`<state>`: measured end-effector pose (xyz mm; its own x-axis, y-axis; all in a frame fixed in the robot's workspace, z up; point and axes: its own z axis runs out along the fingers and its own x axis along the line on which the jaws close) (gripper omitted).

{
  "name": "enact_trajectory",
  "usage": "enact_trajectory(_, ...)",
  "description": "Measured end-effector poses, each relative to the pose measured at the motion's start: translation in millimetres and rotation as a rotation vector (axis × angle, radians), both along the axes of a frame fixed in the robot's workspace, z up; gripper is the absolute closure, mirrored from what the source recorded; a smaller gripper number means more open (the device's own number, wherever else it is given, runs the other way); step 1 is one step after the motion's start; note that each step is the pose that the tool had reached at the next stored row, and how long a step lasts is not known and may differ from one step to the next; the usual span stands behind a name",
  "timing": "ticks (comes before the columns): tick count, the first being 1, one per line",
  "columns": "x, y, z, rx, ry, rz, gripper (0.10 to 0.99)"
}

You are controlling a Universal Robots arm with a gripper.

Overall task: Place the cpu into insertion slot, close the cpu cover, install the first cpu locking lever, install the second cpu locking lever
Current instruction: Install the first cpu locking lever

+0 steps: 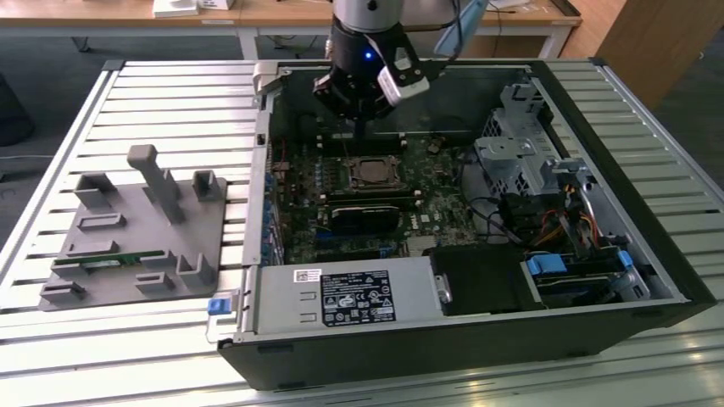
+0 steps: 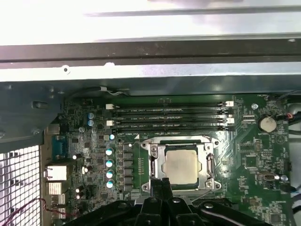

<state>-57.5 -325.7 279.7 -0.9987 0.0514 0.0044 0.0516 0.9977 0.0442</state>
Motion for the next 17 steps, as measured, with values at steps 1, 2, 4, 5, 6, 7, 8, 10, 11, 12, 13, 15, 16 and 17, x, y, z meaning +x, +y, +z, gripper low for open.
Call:
enact_trajectory(1, 1.5, -1.8, 6.1, 0.003, 0.0008, 0.002, 0.980)
enact_trajectory(2, 3.8, -4.5, 15.1, 0.008, 0.0022, 0.004, 0.980)
enact_trajectory(4, 9.5, -11.2, 38.0, 0.020, 0.0057, 0.011, 0.980)
enact_trajectory(5, 12.8, -15.1, 51.1, 0.027, 0.0076, 0.015, 0.980)
enact_trajectory(6, 15.6, -18.4, 62.1, 0.033, 0.0092, 0.018, 0.980)
enact_trajectory(7, 17.9, -21.1, 71.3, 0.038, 0.0106, 0.021, 0.980)
enact_trajectory(8, 19.7, -23.2, 78.4, 0.041, 0.0118, 0.024, 0.980)
enact_trajectory(10, 21.8, -25.7, 86.7, 0.045, 0.0131, 0.026, 0.980)
enact_trajectory(11, 22.0, -25.9, 87.6, 0.045, 0.0132, 0.026, 0.980)
enact_trajectory(12, 22.0, -25.8, 87.6, 0.046, 0.0132, 0.026, 0.980)
enact_trajectory(13, 22.0, -25.8, 87.5, 0.046, 0.0132, 0.026, 0.980)
enact_trajectory(15, 22.0, -25.9, 87.5, 0.046, 0.0132, 0.026, 0.980)
enact_trajectory(16, 22.0, -25.9, 87.5, 0.046, 0.0132, 0.026, 0.980)
enact_trajectory(17, 22.0, -25.9, 87.5, 0.046, 0.0132, 0.026, 0.980)
